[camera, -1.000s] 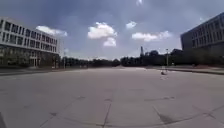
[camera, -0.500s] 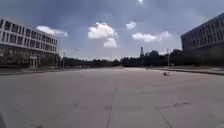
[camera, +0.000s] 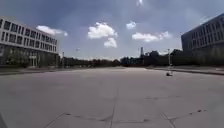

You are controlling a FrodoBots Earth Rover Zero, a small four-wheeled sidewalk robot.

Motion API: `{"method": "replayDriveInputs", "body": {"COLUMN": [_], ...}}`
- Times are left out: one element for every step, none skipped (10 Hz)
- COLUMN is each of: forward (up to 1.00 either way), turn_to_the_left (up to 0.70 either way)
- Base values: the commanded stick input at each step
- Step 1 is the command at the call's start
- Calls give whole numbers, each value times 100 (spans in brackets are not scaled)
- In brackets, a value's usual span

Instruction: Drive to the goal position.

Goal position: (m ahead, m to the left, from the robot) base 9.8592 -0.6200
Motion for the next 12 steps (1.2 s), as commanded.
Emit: {"method": "replayDriveInputs", "body": {"forward": [70,70,70,70,70,70,70,70,70,70,70,70], "turn_to_the_left": [0,0,0,0,0,0,0,0,0,0,0,0]}}
